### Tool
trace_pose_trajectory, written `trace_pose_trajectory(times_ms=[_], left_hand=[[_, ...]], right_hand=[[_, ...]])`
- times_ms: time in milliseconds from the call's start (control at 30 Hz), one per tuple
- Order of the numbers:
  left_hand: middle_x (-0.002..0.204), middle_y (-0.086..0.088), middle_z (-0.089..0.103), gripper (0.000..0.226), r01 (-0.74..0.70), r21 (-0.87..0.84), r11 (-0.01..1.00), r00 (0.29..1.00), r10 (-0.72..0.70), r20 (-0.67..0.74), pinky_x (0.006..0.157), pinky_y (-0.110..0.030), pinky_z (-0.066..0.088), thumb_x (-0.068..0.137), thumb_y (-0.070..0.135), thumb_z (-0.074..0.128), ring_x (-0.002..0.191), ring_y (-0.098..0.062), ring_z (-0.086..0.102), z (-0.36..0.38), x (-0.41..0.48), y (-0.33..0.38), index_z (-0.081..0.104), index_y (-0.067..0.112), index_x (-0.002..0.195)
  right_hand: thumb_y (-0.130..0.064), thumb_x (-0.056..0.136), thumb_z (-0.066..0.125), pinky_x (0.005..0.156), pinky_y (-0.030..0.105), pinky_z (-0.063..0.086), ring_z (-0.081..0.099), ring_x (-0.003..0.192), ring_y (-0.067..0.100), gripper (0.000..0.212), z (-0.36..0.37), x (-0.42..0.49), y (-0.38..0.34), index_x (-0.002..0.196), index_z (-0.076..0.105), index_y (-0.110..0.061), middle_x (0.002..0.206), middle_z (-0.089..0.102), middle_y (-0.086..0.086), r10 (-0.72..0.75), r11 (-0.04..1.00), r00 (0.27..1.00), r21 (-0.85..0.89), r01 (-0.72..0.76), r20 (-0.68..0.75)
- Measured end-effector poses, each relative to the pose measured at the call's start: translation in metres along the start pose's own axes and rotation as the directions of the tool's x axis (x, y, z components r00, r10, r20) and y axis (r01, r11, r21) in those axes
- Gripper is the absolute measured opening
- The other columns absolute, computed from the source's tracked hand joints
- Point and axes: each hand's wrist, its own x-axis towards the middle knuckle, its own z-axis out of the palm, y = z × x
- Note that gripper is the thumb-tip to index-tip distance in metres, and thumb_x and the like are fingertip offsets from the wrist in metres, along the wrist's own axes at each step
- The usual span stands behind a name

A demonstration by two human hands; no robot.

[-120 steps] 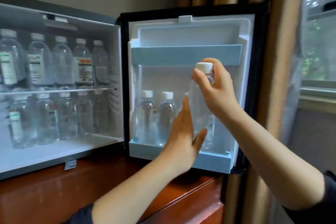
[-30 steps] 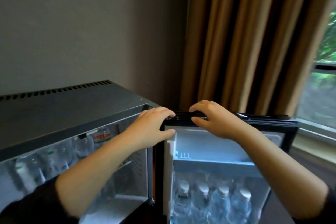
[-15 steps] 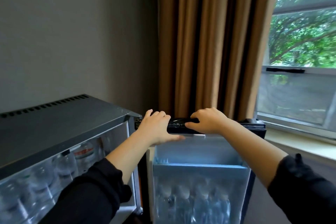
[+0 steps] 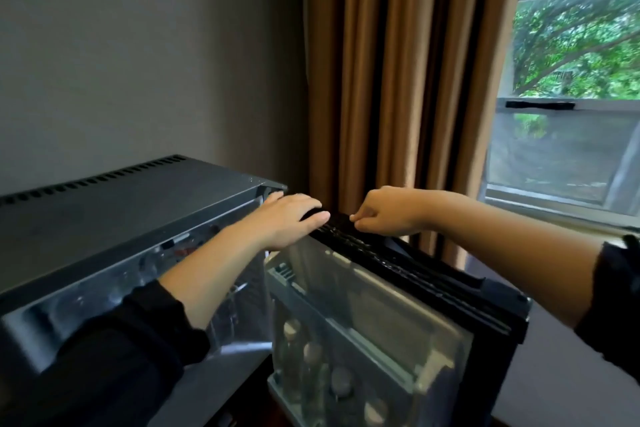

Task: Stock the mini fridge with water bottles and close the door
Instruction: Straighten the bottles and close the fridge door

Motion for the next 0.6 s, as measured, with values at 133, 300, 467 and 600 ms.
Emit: trace_pose_trajectory(times_ms=[133, 300, 467, 600], left_hand=[[0.144, -0.003, 0.042, 0.048, 0.026, -0.076, 0.997, 1.0, -0.027, -0.012, 0.112, -0.038, 0.027, 0.097, 0.044, 0.032, 0.133, -0.02, 0.038, -0.015, -0.033, -0.014, 0.043, 0.019, 0.136], [0.138, -0.001, 0.047, 0.044, 0.136, -0.156, 0.978, 0.991, -0.134, 0.028, 0.106, -0.033, 0.033, 0.098, 0.042, 0.031, 0.126, -0.018, 0.044, -0.032, -0.074, -0.037, 0.046, 0.018, 0.132], [0.135, 0.002, 0.051, 0.045, 0.282, -0.118, 0.952, 0.957, -0.271, 0.101, 0.105, -0.035, 0.035, 0.096, 0.047, 0.032, 0.122, -0.017, 0.047, -0.053, -0.123, -0.066, 0.048, 0.021, 0.129], [0.147, 0.004, 0.036, 0.054, 0.358, -0.08, 0.93, 0.927, -0.343, 0.151, 0.112, -0.035, 0.029, 0.094, 0.05, 0.034, 0.133, -0.016, 0.037, -0.063, -0.162, -0.08, 0.035, 0.021, 0.141]], right_hand=[[-0.036, 0.099, 0.037, 0.111, 0.033, 0.033, 0.045, 0.132, 0.021, 0.043, 0.01, -0.004, -0.027, 0.131, 0.056, -0.014, 0.147, 0.044, -0.002, -0.134, 0.99, 0.991, -0.041, 0.134, -0.019], [-0.038, 0.099, 0.035, 0.109, 0.037, 0.037, 0.049, 0.129, 0.019, 0.044, 0.022, 0.003, -0.058, 0.133, 0.054, -0.017, 0.139, 0.053, -0.001, -0.264, 0.964, 0.955, -0.004, 0.266, -0.137], [-0.036, 0.099, 0.035, 0.108, 0.035, 0.038, 0.05, 0.128, 0.015, 0.043, 0.03, 0.02, -0.093, 0.127, 0.059, -0.014, 0.135, 0.058, 0.0, -0.402, 0.914, 0.889, -0.032, 0.405, -0.221], [-0.035, 0.098, 0.037, 0.11, 0.033, 0.036, 0.044, 0.133, 0.016, 0.042, 0.036, 0.035, -0.119, 0.129, 0.055, -0.012, 0.14, 0.052, 0.003, -0.496, 0.868, 0.829, -0.121, 0.482, -0.26]])
